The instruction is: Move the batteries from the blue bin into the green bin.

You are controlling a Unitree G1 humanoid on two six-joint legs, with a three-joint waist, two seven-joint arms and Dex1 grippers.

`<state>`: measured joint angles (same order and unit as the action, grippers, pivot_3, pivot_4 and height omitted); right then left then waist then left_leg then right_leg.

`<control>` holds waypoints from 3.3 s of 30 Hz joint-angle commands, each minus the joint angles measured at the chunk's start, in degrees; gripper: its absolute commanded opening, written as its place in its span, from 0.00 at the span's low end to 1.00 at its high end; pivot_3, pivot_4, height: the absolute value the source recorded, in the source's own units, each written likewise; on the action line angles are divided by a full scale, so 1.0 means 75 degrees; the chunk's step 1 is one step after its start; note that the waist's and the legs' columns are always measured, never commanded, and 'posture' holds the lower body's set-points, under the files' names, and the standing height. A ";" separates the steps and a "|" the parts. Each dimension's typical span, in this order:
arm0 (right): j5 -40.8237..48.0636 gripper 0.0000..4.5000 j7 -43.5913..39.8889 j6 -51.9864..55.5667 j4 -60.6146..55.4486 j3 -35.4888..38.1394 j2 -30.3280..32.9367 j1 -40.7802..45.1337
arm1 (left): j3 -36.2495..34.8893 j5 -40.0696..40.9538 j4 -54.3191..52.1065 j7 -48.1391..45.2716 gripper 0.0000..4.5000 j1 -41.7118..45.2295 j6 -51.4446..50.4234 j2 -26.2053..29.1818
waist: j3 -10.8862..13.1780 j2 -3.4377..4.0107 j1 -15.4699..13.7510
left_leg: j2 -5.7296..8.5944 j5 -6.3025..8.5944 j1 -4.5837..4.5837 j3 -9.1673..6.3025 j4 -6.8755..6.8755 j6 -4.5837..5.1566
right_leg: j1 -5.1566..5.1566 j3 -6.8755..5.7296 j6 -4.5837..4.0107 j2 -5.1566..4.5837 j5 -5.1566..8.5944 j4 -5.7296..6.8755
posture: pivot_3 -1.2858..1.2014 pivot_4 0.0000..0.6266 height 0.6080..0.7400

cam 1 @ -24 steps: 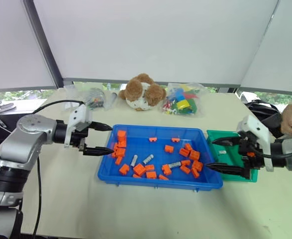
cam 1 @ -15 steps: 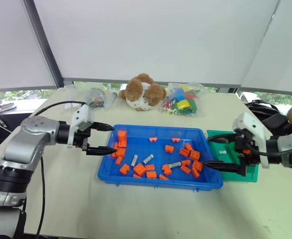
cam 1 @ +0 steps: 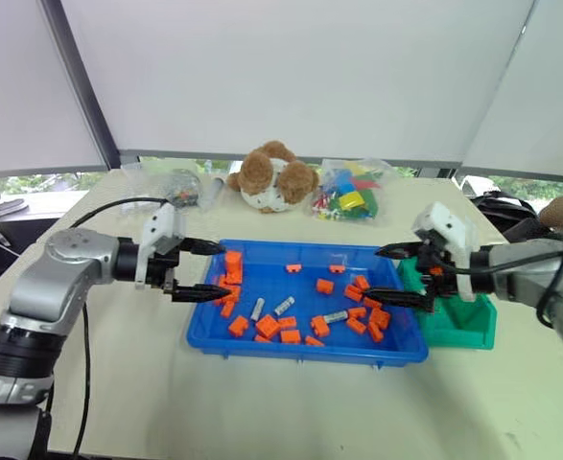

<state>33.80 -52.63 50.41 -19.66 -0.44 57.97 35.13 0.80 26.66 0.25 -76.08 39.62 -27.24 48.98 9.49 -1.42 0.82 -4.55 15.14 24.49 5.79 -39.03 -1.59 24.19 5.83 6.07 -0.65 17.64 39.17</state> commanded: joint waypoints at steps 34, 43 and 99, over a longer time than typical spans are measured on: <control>-0.4387 1.00 0.0129 -0.2190 0.5571 -0.4136 -0.5710 0.2925 | -0.0283 -0.0025 -0.0531 -0.0087 1.00 -0.0289 0.0120 0.0511 | 0.0001 0.0001 0.0052 | -0.0009 -0.0001 0.0023 0.0017 0.0002 -0.0002 | 0.0033 -0.0007 -0.0001 0.0001 -0.0002 0.0010 | 0.52 0.24 0.93; -0.4913 1.00 0.0056 -0.2428 0.6155 -0.4157 -0.6013 0.2949 | -0.0273 -0.0028 -0.0600 0.0048 1.00 -0.0303 0.0128 0.0448 | 0.0001 0.0001 0.0050 | -0.0009 -0.0001 0.0023 0.0018 0.0001 -0.0003 | 0.0033 -0.0007 -0.0001 0.0001 -0.0002 0.0010 | 0.52 0.24 0.93; -0.2159 0.99 -0.0048 0.0307 0.1843 0.0587 -0.0768 0.0709 | -0.0074 -0.0119 -0.0542 0.0019 1.00 -0.0336 0.0295 0.0153 | 0.0001 0.0013 0.0085 | -0.0010 0.0006 0.0023 0.0020 0.0004 0.0010 | 0.0035 0.0007 -0.0001 0.0006 -0.0002 -0.0002 | 0.52 0.24 0.93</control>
<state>15.51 -52.58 51.83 -2.14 5.64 53.25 38.84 1.35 25.54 -2.87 -75.96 36.10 -25.48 49.53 9.50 -1.33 1.46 -4.64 15.18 24.65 5.94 -39.00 -1.51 24.45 5.87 6.07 -0.59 17.63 39.19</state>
